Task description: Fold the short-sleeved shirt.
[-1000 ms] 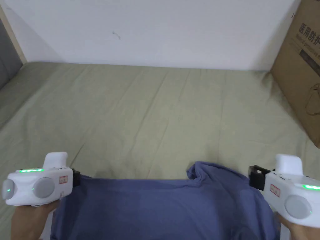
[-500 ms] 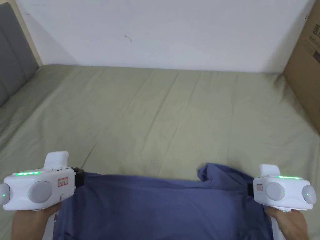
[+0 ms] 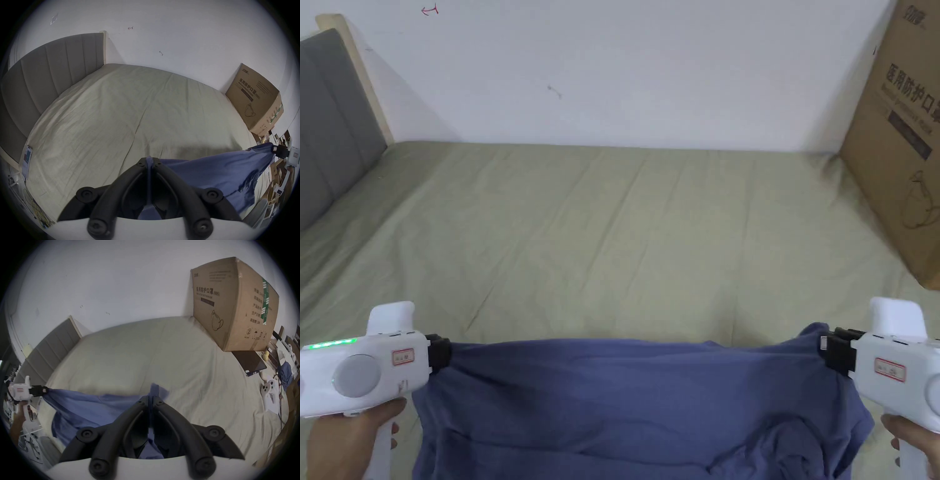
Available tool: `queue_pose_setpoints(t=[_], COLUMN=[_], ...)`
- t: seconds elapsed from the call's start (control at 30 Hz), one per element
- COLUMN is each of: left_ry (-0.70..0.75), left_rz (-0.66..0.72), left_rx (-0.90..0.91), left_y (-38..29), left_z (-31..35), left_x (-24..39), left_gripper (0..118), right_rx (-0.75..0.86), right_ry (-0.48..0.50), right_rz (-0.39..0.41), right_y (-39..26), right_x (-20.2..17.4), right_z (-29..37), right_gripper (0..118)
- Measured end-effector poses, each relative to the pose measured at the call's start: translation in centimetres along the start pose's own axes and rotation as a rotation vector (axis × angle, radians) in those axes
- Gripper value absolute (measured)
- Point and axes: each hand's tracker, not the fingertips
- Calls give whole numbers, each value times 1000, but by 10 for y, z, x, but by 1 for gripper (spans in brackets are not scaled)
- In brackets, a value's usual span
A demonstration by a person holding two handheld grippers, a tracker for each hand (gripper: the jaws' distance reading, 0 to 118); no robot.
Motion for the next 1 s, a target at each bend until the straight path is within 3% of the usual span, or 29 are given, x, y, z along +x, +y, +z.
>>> queue_pose_setpoints(t=[0.33,0.5,0.77,0.8,0.83,0.9,0.93,1.0], left_ry=[-3,6,59,59,57,58,55,26], left_rz=[-45,-7,4,13,20,28,34,45], left_rx=[-63,-144,-182,-175,-172,-170,-168,-122], left_y=[-89,-139,-174,-174,-172,-167,-160,-148], left_z=[46,43,23,24,26,32,39,53], left_x=[-24,-32,-37,-38,-38,-37,-33,-28], left_gripper=[3,3,5,9,26,71,88,90], right_rx=[-16,-130,-253,-249,-237,-206,-172,-102], right_ry=[25,-60,-146,-152,-155,-158,-161,-135], right_rz=[-104,-177,-192,-197,-198,-179,-152,-128], right_y=[-108,-160,-200,-199,-196,-186,-178,-159], right_x=[-3,7,18,16,16,10,7,0], right_z=[79,68,32,34,37,47,53,65], right_gripper=[4,4,4,5,17,46,69,85])
